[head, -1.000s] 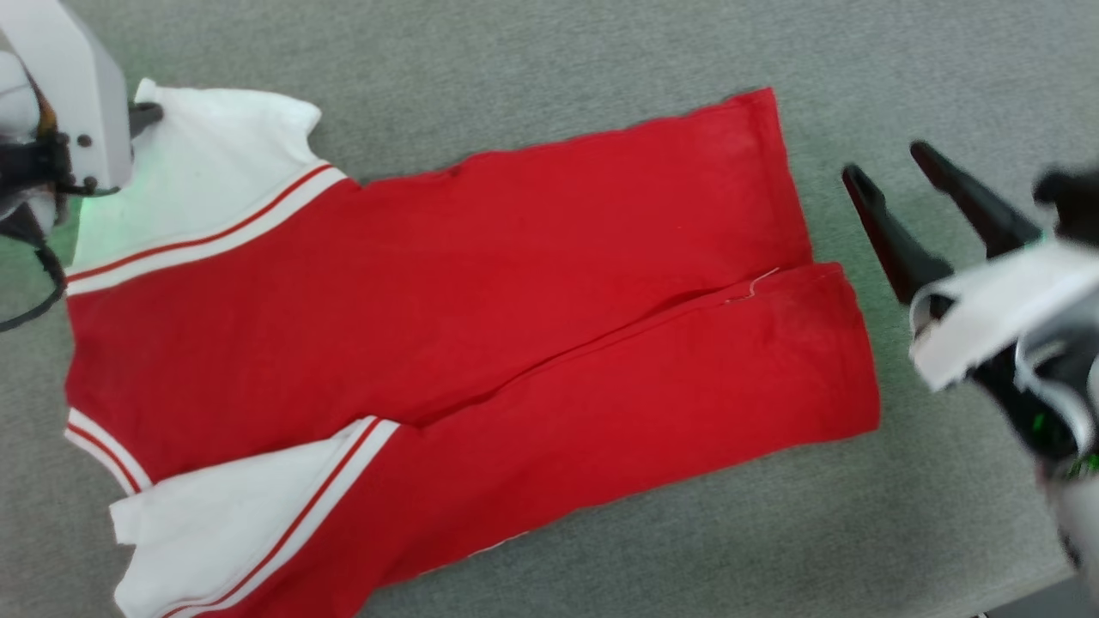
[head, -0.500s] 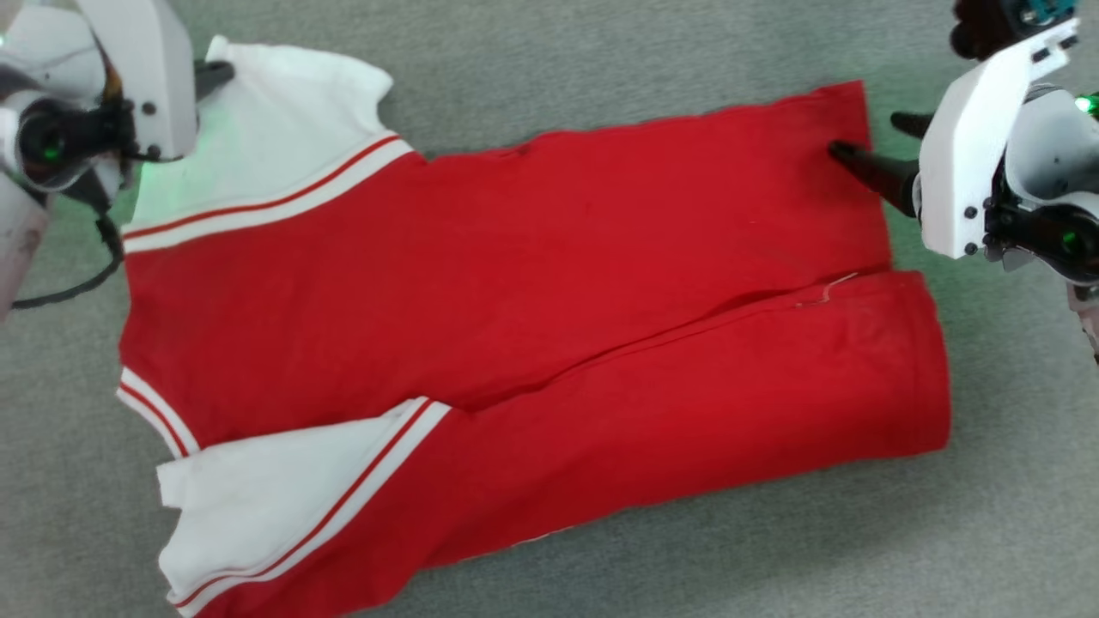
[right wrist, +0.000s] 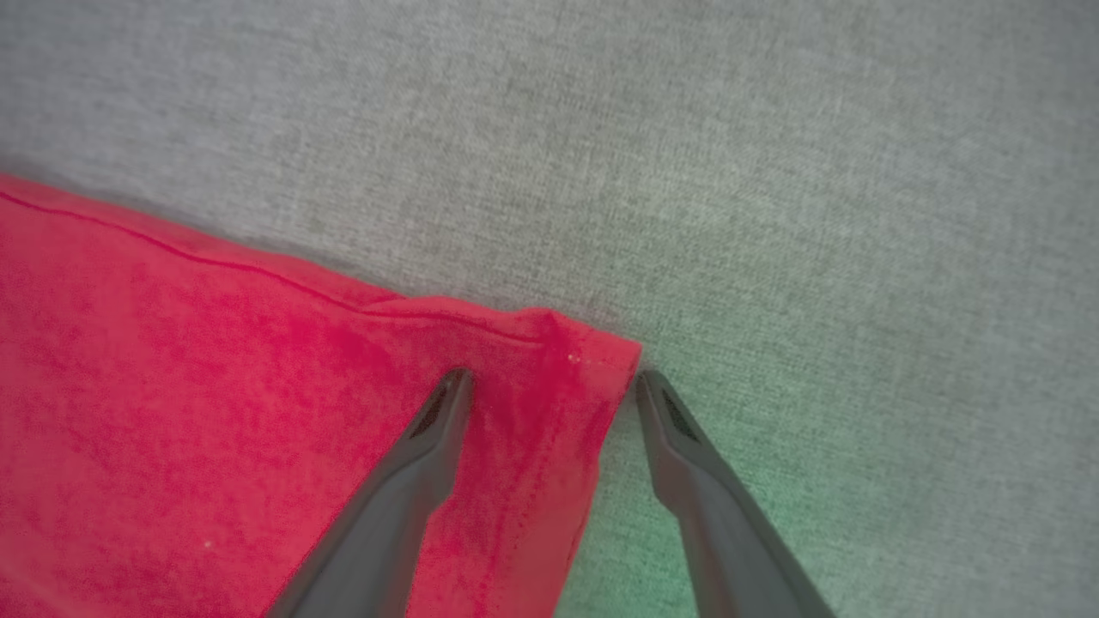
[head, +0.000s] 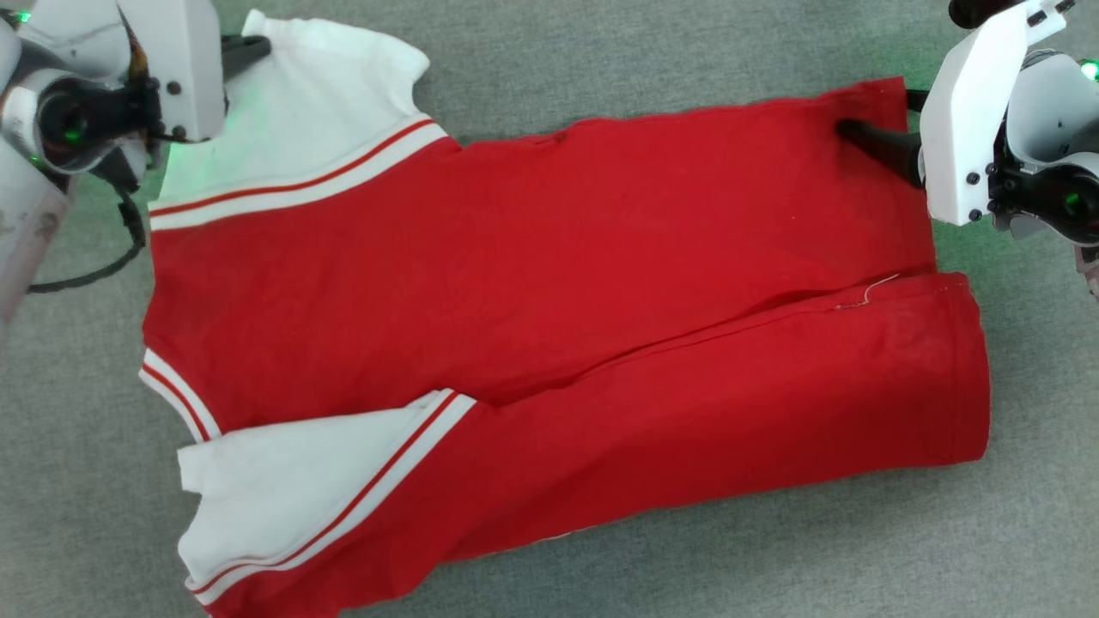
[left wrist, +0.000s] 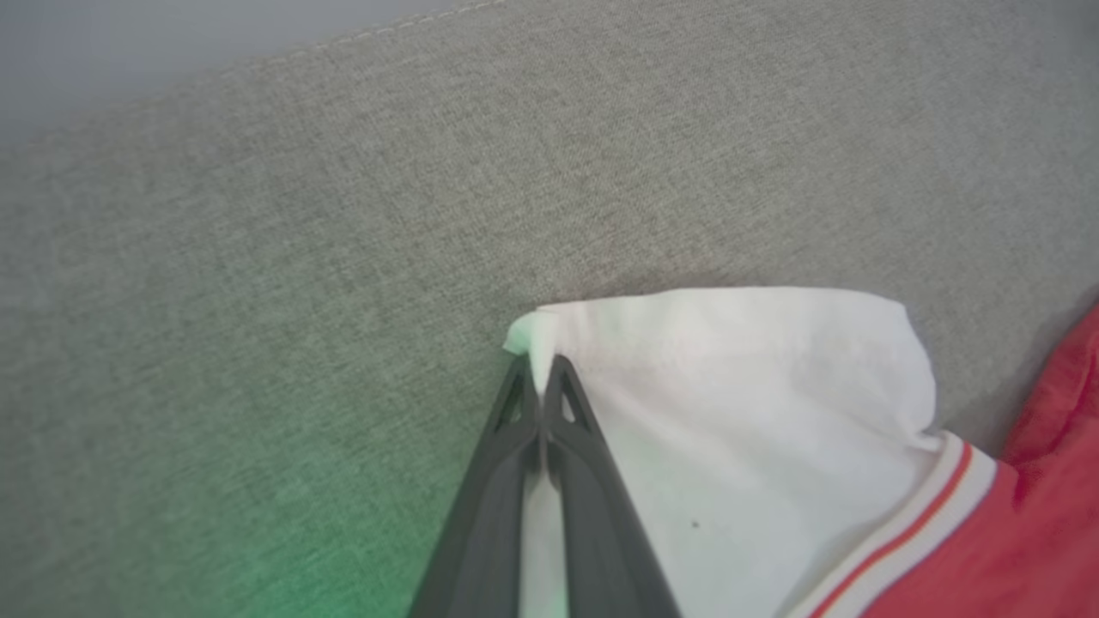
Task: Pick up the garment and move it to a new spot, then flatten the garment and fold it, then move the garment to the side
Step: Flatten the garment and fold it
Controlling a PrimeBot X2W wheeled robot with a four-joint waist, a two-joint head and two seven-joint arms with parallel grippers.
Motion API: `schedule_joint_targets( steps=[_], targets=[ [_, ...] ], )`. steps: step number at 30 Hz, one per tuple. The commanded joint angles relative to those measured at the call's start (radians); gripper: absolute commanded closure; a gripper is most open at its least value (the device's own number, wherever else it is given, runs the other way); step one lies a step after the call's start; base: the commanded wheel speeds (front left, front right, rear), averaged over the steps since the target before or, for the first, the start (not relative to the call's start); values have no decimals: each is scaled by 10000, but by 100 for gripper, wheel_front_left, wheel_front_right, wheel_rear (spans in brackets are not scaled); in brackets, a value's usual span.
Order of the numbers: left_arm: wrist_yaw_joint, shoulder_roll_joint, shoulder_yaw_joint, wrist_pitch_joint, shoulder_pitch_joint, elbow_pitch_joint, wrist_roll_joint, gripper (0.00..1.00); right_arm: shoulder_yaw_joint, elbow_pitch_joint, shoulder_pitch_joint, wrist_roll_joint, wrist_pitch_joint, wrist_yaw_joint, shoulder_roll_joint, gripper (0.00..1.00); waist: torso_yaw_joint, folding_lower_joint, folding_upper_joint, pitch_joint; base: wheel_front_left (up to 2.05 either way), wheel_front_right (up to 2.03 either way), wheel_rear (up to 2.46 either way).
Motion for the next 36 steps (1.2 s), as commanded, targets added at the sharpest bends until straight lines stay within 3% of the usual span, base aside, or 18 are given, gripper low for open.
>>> schedule_joint_targets(
  steps=[1,10,16,26,36],
  targets=[
    [3,-123,-149,-12,145,-35,-69,100,256,259,113,122,-16,-15,56,100,49,0,0,3,0,0,0],
    [3,-233,-172,-885,272,-381,-630,100,632,573,10,498,-732,-15,-392,100,471,0,0,-366,0,0,0],
    [3,-64,116,-2307,942,-1674,-1344,100,957,-105,522,783,-1830,-14,-1156,100,1059,0,0,-1210,0,0,0],
    [3,1359,-334,-4403,2894,-4766,-1394,100,1076,-1839,2476,1724,-2619,-14,-2792,100,1906,0,0,-2757,0,0,0],
    [3,2735,-583,-6755,5364,-6803,-1571,100,30,-3542,5219,2135,-3040,-14,-4223,100,2348,0,0,-3537,0,0,0]
  ],
)
